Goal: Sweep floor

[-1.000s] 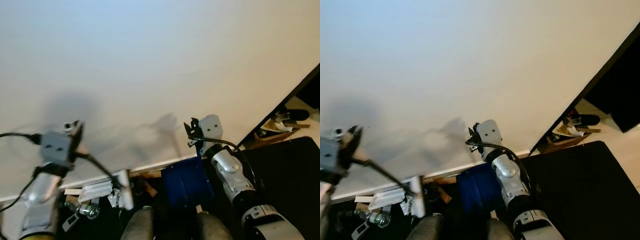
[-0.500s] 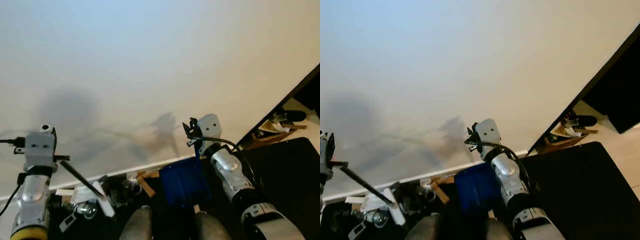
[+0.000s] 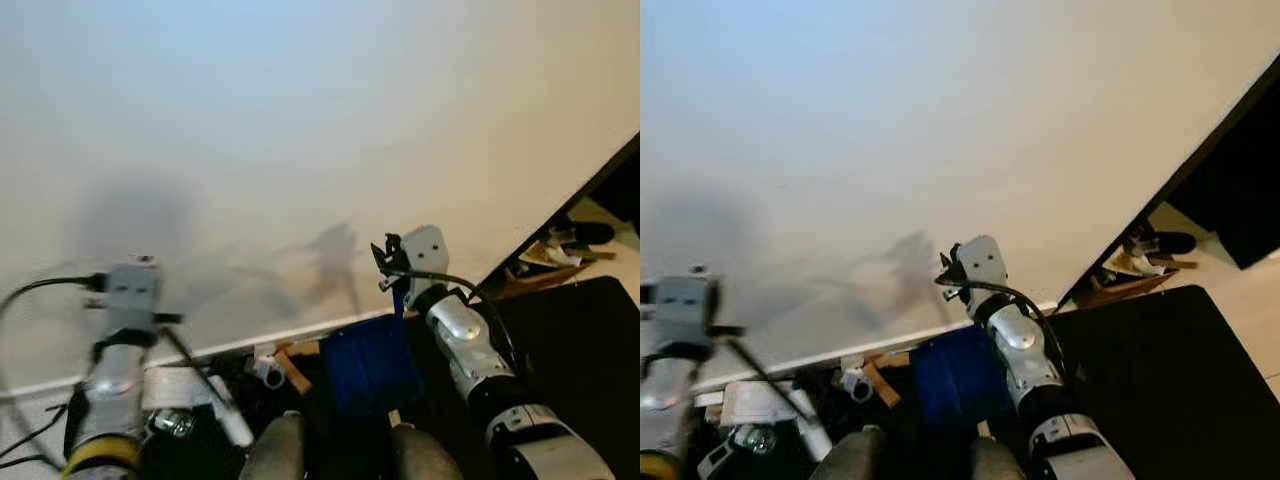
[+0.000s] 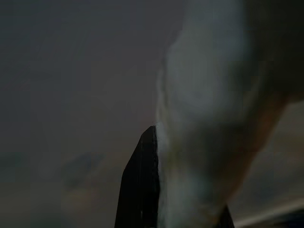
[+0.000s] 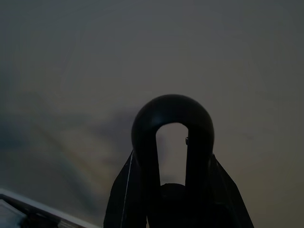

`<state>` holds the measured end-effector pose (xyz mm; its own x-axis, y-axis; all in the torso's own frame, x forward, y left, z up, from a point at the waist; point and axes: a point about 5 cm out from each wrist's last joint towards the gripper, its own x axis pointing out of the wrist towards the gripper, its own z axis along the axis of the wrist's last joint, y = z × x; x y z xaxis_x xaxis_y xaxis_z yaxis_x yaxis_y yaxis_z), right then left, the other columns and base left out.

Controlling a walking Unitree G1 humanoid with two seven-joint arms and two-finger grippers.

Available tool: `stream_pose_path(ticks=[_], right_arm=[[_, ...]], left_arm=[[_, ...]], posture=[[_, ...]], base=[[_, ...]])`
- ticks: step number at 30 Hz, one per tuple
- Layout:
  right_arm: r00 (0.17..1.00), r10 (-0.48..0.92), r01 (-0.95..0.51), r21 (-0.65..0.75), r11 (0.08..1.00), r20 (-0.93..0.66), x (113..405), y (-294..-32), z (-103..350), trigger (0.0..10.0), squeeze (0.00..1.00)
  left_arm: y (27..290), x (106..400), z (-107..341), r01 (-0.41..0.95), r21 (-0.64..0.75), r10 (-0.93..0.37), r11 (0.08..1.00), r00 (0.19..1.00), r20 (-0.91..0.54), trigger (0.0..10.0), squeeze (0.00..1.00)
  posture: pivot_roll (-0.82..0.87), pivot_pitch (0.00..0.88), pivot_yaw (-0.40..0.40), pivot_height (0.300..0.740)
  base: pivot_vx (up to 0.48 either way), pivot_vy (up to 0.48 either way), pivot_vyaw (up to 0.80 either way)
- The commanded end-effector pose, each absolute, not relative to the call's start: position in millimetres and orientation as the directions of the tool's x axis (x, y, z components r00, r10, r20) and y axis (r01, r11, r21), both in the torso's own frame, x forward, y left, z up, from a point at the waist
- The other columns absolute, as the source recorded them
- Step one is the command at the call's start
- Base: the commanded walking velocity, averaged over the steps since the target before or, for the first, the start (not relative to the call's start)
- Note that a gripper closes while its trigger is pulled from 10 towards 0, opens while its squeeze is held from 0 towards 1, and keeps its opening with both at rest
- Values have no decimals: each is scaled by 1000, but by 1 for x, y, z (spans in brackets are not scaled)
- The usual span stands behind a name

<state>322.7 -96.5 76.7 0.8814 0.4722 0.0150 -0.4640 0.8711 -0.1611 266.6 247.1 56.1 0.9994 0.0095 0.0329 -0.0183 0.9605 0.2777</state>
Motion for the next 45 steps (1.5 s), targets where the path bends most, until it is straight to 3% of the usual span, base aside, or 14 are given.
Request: stream_pose_path(ticks=[1,17,27,30,31,32,33,36,37,39,40,41,45], right_arm=[[871,488,-491,-105,865,-58,313,-92,59,10000,0],[865,498,-502,-103,859,-61,314,-90,59,10000,0],[862,503,-507,-102,856,-61,313,-88,59,10000,0],[862,503,-506,-97,857,-60,312,-86,58,10000,0],[862,503,-506,-97,857,-60,312,-86,58,10000,0],[863,502,-505,-93,858,-62,312,-86,57,10000,0],[863,502,-505,-93,858,-62,312,-86,57,10000,0],[863,501,-505,-90,858,-64,311,-86,56,10000,0],[863,501,-505,-90,858,-64,311,-86,56,10000,0],[862,502,-506,-89,858,-66,311,-86,55,10000,0],[862,502,-506,-89,858,-66,311,-86,55,10000,0],[861,504,-508,-88,857,-68,310,-86,55,10000,0],[860,506,-510,-88,855,-69,310,-87,55,10000,0]], left_arm=[[231,272,64,20,229,-43,973,995,93,10000,345],[170,279,76,195,129,-217,972,958,186,10000,345],[161,276,98,250,85,-263,965,930,256,10000,345],[200,261,108,170,156,-207,973,943,261,10000,341],[200,261,108,170,156,-207,973,943,261,10000,341],[225,252,114,112,202,-162,973,953,256,10000,345],[225,252,114,112,202,-162,973,953,256,10000,345],[261,238,124,23,251,-88,968,964,250,10000,341],[261,238,124,23,251,-88,968,964,250,10000,341],[294,221,130,-46,305,-24,951,975,222,10000,341],[294,221,130,-46,305,-24,951,975,222,10000,341],[316,207,133,-90,348,22,933,981,195,10000,337],[335,194,132,-138,386,80,912,983,162,10000,337]], posture=[[133,196,-6,740],[142,194,-19,740],[156,192,-10,740],[179,194,1,740],[179,194,1,740],[188,197,4,740],[188,197,4,740],[198,202,7,740],[198,202,7,740],[206,208,7,740],[206,208,7,740],[207,211,6,740],[212,221,0,740]], base=[[0,0,0],[0,0,0],[0,0,0],[0,0,0],[0,0,0],[0,0,0],[0,0,0],[0,0,0],[0,0,0],[0,0,0],[0,0,0],[0,0,0],[0,0,0]])
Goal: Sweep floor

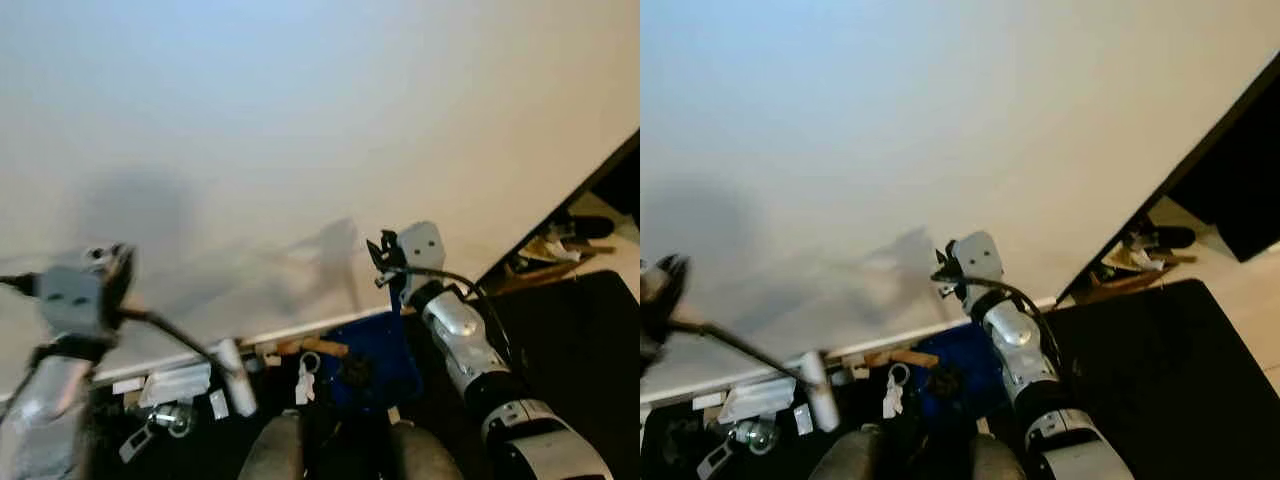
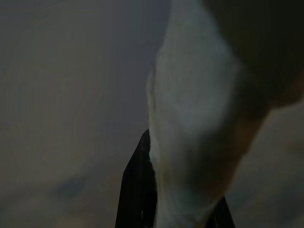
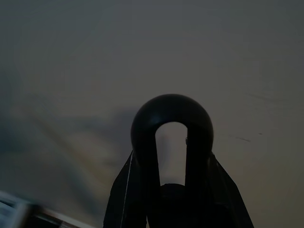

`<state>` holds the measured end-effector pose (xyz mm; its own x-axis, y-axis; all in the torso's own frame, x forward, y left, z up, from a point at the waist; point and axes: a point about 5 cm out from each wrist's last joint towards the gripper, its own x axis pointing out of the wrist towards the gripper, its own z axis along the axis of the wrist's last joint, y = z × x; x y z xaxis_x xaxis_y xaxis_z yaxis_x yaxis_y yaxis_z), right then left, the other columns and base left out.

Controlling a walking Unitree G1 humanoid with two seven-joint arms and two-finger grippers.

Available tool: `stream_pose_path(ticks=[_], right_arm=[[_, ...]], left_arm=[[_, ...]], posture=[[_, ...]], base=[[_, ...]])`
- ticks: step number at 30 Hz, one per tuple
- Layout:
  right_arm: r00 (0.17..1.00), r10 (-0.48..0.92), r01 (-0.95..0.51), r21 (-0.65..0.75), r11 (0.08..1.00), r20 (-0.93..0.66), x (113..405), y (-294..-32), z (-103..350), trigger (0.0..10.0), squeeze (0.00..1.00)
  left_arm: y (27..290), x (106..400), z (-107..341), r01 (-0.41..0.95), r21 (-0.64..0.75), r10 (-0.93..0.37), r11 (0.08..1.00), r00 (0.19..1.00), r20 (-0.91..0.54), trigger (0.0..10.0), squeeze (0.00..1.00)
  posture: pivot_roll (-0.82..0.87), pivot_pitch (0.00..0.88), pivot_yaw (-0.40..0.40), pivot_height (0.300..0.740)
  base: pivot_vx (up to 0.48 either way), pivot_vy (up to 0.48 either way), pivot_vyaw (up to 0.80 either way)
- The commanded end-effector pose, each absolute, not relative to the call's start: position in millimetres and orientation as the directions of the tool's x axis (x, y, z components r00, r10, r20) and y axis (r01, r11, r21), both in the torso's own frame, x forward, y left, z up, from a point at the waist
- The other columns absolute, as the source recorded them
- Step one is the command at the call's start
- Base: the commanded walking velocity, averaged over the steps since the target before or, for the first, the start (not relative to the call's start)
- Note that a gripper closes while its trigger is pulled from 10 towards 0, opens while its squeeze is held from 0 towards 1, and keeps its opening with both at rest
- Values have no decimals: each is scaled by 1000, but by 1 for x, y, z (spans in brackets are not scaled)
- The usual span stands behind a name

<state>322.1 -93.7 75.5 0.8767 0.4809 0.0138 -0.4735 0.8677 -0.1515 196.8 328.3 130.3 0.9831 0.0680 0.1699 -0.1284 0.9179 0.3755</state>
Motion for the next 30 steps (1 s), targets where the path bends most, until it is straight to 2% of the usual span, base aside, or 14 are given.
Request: stream_pose_path(ticks=[1,8,11,17,20,22,23,25,26,30], right_arm=[[860,506,-511,-88,855,-70,310,-87,55,10000,0],[850,523,-527,-94,844,-67,310,-85,56,10000,0],[846,529,-532,-97,841,-65,311,-85,57,10000,0],[842,535,-539,-106,836,-62,312,-87,59,10000,0],[843,535,-538,-108,836,-62,312,-87,59,10000,0],[844,533,-537,-110,837,-60,312,-88,60,10000,0],[844,533,-537,-110,837,-60,312,-88,60,10000,0],[844,533,-536,-113,837,-57,313,-88,61,10000,0],[844,533,-536,-113,837,-57,313,-88,61,10000,0],[848,527,-530,-118,840,-55,314,-92,62,10000,0]], left_arm=[[338,191,132,-150,393,95,907,983,157,10000,337],[345,198,111,-198,415,171,888,980,102,10000,337],[339,208,100,-185,400,168,898,983,77,10000,337],[314,248,82,-158,377,156,912,987,37,10000,345],[309,255,81,-149,368,146,918,989,34,10000,353],[290,272,78,-102,327,98,939,995,30,10000,353],[290,272,78,-102,327,98,939,995,30,10000,353],[265,286,76,-22,274,14,962,999,29,10000,349],[265,286,76,-22,274,14,962,999,29,10000,349],[212,299,72,171,192,-184,966,982,49,10000,345]], posture=[[212,221,0,740],[186,249,-26,740],[180,252,-28,740],[147,253,-40,740],[146,252,-41,740],[131,251,-39,740],[131,251,-39,740],[119,246,-40,740],[119,246,-40,740],[109,237,-39,740]], base=[[0,0,0],[0,0,0],[0,0,0],[0,0,0],[0,0,0],[0,0,0],[0,0,0],[0,0,0],[0,0,0],[0,0,0]])
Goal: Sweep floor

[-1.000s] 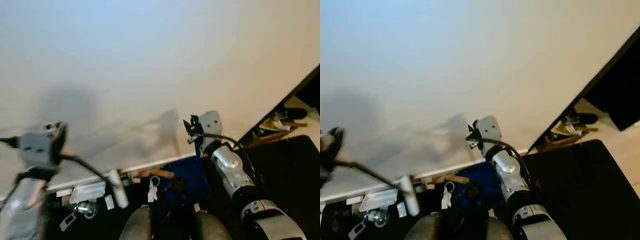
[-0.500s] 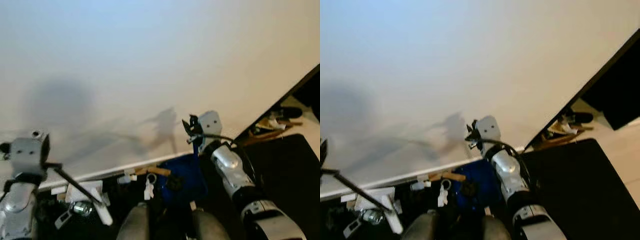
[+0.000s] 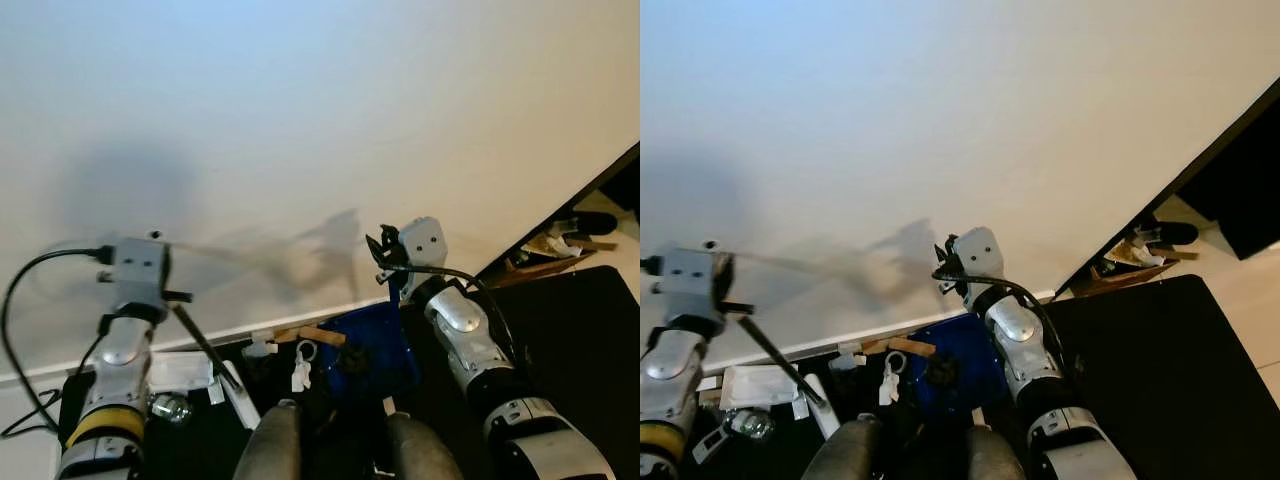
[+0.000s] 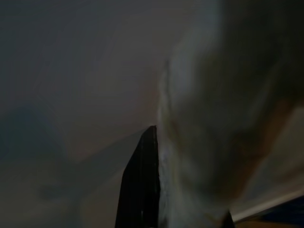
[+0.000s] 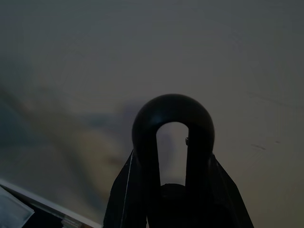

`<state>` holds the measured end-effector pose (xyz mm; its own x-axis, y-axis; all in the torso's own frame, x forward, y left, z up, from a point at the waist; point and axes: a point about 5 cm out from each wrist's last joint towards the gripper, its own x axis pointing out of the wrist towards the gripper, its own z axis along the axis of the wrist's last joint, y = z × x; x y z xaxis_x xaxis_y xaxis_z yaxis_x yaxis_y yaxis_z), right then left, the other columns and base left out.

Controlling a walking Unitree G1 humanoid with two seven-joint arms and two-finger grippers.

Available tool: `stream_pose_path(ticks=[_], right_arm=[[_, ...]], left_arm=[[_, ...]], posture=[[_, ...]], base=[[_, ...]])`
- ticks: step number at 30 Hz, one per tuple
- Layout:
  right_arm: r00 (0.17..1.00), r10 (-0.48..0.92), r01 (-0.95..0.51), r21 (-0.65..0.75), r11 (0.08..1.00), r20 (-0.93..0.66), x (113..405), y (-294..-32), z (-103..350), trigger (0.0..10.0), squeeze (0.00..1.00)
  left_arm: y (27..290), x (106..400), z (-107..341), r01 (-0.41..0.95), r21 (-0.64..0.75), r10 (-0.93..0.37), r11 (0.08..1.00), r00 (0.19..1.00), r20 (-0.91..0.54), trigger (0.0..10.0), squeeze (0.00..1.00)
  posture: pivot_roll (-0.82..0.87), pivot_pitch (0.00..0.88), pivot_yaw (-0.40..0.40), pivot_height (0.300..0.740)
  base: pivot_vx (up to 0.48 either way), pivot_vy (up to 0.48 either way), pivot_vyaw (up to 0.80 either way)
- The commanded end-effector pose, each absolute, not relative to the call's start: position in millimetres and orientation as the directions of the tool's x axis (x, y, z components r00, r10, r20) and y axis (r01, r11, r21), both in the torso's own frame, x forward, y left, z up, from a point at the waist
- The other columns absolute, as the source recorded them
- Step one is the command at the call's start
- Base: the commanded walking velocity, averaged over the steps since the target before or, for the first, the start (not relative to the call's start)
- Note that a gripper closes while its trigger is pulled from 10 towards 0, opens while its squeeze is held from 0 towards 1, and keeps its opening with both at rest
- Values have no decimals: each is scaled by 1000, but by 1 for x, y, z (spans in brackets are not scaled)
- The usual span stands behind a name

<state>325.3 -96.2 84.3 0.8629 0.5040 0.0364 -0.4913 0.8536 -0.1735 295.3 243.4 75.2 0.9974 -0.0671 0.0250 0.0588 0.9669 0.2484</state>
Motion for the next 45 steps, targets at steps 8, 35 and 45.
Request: stream_pose_path(ticks=[8,35,45], right_arm=[[848,528,-530,-120,839,-51,315,-91,64,10000,0],[838,543,-546,-107,831,-61,314,-85,61,10000,0],[832,551,-555,-106,825,-65,313,-84,61,10000,0]], left_arm=[[160,301,79,326,125,-340,937,932,124,10000,345],[244,263,136,24,184,-82,983,947,311,10000,325],[305,225,124,-173,283,117,944,972,203,10000,333]], posture=[[112,228,-43,740],[178,231,-41,740],[183,242,-48,740]], base=[[0,0,0],[0,0,0],[0,0,0]])
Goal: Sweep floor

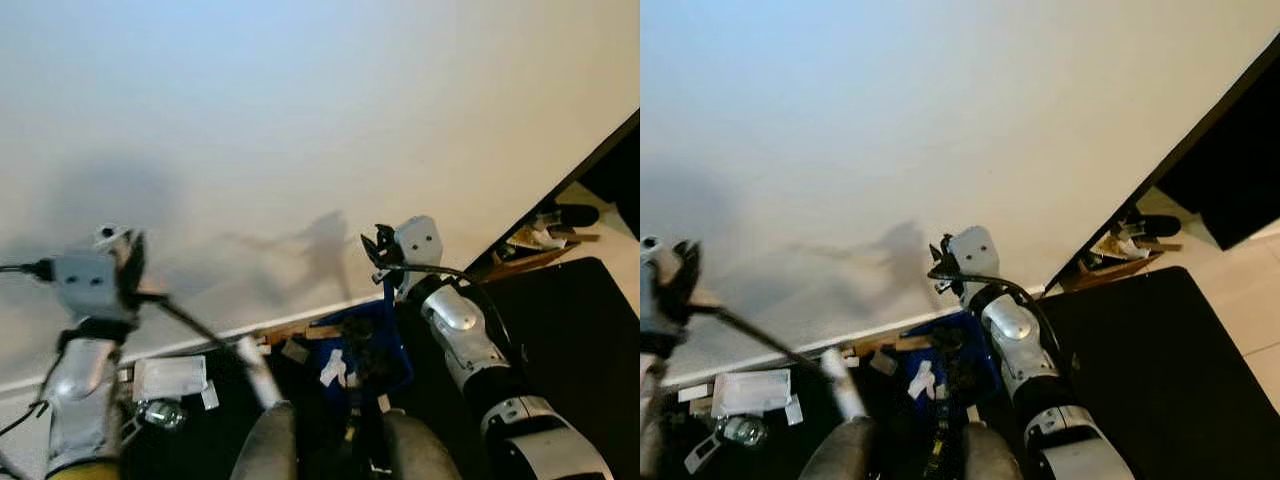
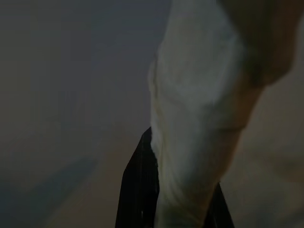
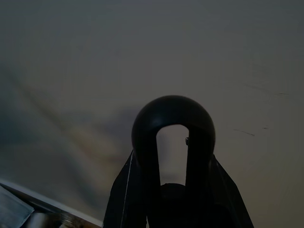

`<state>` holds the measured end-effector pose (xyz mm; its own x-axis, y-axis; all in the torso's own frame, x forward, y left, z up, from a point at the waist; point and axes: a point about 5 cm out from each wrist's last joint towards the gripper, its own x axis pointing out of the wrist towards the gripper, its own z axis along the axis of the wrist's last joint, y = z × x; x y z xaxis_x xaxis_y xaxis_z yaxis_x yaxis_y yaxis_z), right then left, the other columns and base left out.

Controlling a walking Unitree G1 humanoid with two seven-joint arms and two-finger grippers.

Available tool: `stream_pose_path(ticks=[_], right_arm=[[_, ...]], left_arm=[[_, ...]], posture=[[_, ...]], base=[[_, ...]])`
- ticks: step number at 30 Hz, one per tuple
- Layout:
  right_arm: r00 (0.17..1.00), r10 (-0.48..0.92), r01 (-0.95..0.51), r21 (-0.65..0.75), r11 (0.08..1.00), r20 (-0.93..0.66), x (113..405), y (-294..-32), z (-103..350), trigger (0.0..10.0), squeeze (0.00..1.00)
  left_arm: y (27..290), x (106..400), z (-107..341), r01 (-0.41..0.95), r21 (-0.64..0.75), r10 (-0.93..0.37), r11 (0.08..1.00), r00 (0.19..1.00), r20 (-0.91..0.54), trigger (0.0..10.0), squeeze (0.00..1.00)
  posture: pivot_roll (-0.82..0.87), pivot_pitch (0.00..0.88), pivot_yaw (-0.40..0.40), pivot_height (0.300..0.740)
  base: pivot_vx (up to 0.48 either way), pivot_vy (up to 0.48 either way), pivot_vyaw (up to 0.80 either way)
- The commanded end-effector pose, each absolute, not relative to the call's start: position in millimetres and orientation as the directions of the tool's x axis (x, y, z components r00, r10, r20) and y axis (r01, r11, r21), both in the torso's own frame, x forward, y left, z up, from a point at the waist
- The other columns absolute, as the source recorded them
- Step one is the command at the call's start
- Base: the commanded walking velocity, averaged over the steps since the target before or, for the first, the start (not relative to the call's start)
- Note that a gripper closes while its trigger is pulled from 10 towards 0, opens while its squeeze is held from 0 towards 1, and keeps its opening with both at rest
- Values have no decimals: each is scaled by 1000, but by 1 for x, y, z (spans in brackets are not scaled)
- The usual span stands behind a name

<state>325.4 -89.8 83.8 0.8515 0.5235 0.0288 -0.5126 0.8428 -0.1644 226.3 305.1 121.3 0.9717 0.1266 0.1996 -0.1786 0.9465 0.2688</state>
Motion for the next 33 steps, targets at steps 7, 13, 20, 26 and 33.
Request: stream_pose_path(ticks=[7,13,20,26,33], right_arm=[[827,559,-562,-109,820,-60,313,-83,62,10000,0],[827,559,-561,-112,820,-50,315,-82,66,10000,0],[824,567,-565,-131,815,-27,319,-81,73,10000,0],[821,572,-567,-138,812,-7,319,-82,78,10000,0],[803,596,-586,-153,796,25,319,-82,88,10000,0]], left_arm=[[315,232,119,-216,341,155,915,968,197,10000,333],[319,248,119,-249,386,183,889,963,199,10000,341],[326,259,124,-265,427,197,864,960,199,10000,337],[327,267,117,-228,419,174,879,971,164,10000,345],[310,290,114,-182,395,132,901,980,150,10000,333]], posture=[[165,261,-43,740],[150,280,-40,740],[128,301,-33,740],[102,337,-46,740],[56,350,-76,740]], base=[[0,0,0],[0,0,0],[0,0,0],[0,0,0],[0,0,0]])
